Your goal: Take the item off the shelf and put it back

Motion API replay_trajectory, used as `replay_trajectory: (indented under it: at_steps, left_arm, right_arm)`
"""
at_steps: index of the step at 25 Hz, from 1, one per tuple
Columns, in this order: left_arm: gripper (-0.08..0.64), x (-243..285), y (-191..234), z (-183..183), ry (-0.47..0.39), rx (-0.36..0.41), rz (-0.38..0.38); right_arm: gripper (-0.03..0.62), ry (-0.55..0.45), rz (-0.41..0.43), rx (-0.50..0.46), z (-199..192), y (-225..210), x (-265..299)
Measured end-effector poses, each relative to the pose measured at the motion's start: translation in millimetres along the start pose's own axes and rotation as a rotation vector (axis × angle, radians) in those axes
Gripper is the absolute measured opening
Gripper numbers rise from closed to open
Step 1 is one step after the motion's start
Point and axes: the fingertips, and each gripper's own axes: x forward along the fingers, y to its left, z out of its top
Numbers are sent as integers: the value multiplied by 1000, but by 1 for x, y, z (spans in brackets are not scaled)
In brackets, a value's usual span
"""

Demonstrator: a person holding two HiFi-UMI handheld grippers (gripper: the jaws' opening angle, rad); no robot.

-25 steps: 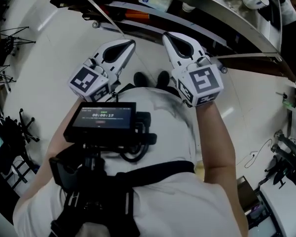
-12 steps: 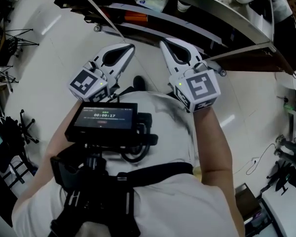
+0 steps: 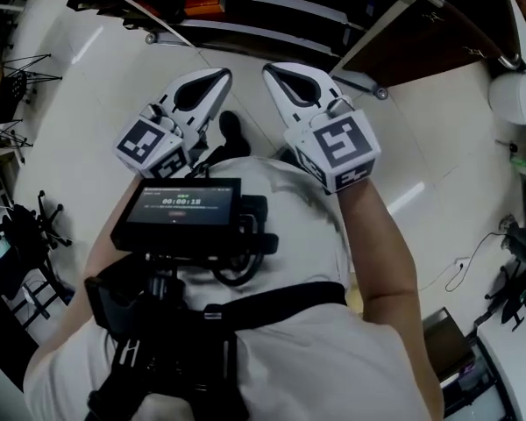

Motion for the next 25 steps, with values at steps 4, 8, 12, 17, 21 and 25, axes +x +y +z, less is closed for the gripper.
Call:
replay_trajectory:
  at_steps: [4, 8, 12, 17, 21, 25]
  left_arm:
    - [3, -1, -33, -12, 7, -9, 22]
    - [3, -1, -59, -17, -2, 8, 47]
    - [3, -6, -72, -13, -20, 19, 62]
    - [3, -16, -82, -17, -21, 22, 80]
    - [3, -19, -86, -21, -27, 20, 91]
    - [3, -23, -89, -24, -30, 20, 96]
  right_arm:
    - [0, 6, 14, -39, -5, 8, -27]
    - [0, -19, 36, -37, -5, 13, -51]
    - [0, -35, 41, -40, -3, 18, -61]
    - [0, -38, 58, -42, -4, 30, -69]
    - [0, -35, 71, -39, -8, 35, -72]
    - [0, -36, 76, -41, -9, 40, -73]
